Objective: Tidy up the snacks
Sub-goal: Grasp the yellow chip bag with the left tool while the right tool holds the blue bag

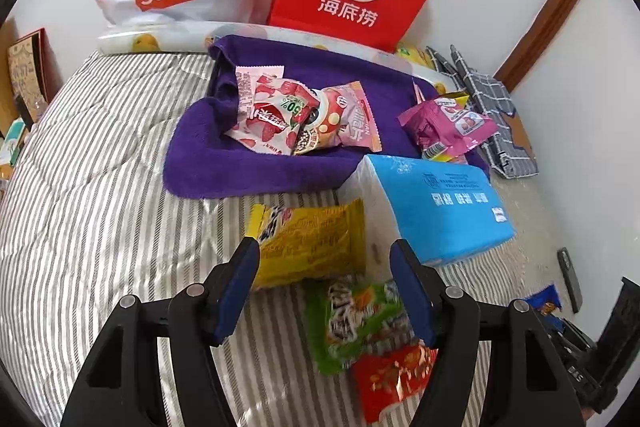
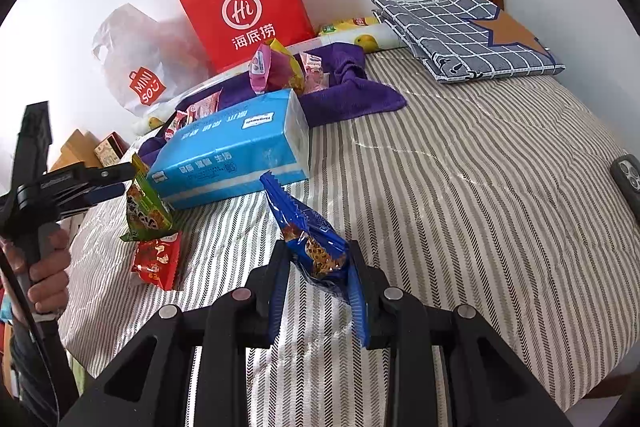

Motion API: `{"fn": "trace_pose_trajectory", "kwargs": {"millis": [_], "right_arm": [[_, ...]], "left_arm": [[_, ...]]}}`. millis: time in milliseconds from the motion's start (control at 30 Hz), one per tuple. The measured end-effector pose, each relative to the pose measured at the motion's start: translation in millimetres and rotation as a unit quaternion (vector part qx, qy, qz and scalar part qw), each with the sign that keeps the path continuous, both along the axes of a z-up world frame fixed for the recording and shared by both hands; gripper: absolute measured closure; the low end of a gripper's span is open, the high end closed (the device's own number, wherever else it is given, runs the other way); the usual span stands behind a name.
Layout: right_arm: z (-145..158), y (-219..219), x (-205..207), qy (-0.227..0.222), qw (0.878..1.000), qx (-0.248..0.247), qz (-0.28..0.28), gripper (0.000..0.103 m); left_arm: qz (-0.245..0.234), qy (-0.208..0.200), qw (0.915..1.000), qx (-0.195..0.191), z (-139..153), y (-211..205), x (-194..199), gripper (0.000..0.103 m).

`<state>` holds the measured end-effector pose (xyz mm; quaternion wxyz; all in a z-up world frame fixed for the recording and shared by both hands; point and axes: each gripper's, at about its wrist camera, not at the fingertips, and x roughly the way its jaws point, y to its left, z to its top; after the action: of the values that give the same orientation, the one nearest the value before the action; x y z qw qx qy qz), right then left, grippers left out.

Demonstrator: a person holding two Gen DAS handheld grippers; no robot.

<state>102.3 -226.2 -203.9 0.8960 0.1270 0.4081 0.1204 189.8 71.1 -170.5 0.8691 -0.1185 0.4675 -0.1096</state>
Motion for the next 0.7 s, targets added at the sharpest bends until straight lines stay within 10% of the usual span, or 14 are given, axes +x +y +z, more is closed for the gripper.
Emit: {"fn": "trace_pose_trajectory", "kwargs": {"millis": [467, 700], "right_arm": [[-1, 0, 2, -0.006, 1.0, 0.001, 0.009, 0.076], [1, 2, -1, -0.008, 1.0, -0.005, 0.008, 0.076]], "left_arm": [[0.011, 0.019, 0.9981, 0.058, -31, -13, 24, 0.032], [0.024, 0.002, 0.9991, 0.036, -22, -1, 15, 0.049]]}}
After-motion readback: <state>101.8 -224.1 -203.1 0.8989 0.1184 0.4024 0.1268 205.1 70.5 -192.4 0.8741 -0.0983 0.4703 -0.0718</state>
